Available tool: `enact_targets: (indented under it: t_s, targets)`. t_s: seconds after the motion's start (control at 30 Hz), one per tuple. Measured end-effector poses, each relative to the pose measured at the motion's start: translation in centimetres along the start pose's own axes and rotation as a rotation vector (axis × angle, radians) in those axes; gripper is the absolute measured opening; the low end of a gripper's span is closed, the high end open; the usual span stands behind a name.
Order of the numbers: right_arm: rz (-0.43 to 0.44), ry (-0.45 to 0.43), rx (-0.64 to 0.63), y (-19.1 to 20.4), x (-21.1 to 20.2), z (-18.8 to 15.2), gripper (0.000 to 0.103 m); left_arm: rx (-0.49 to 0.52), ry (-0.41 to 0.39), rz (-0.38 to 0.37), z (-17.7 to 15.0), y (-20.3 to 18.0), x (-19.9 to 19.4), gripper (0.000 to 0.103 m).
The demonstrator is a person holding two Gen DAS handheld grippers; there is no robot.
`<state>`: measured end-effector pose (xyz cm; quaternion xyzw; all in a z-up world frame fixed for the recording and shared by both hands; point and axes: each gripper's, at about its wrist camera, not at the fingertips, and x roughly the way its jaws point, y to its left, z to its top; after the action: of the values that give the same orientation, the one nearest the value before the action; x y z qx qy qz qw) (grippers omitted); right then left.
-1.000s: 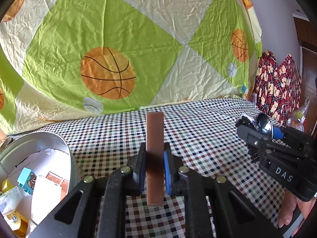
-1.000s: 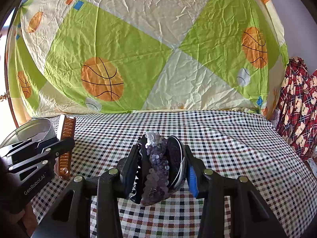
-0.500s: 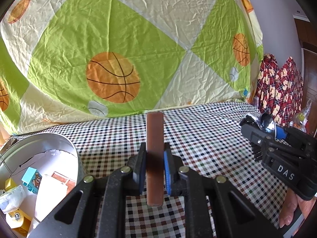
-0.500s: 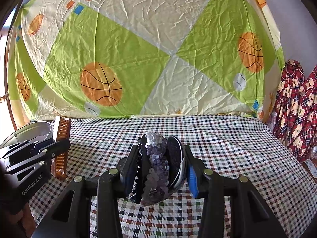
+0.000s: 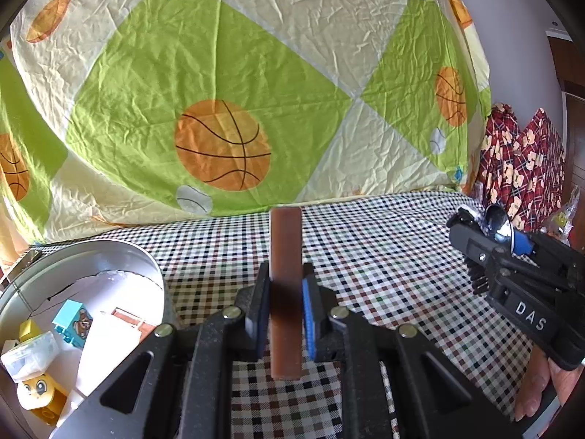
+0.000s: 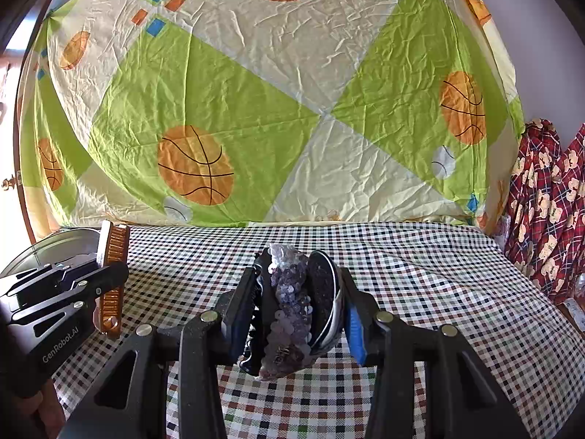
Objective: Organize rigid objects
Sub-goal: 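Carry the brown brush in the left gripper while the right gripper carries the geode toward the tin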
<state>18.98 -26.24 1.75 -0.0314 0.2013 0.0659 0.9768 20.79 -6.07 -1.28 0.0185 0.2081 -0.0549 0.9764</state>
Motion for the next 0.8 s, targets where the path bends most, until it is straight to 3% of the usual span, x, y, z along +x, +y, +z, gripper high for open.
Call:
enact_targets:
  t_s: [0.8]
  targets:
    - [0.033,-0.031,-0.011,0.4,-1.5,-0.4,0.046,-0.02,-0.003,0.029,-0.9,0.8,-1.8,0.013]
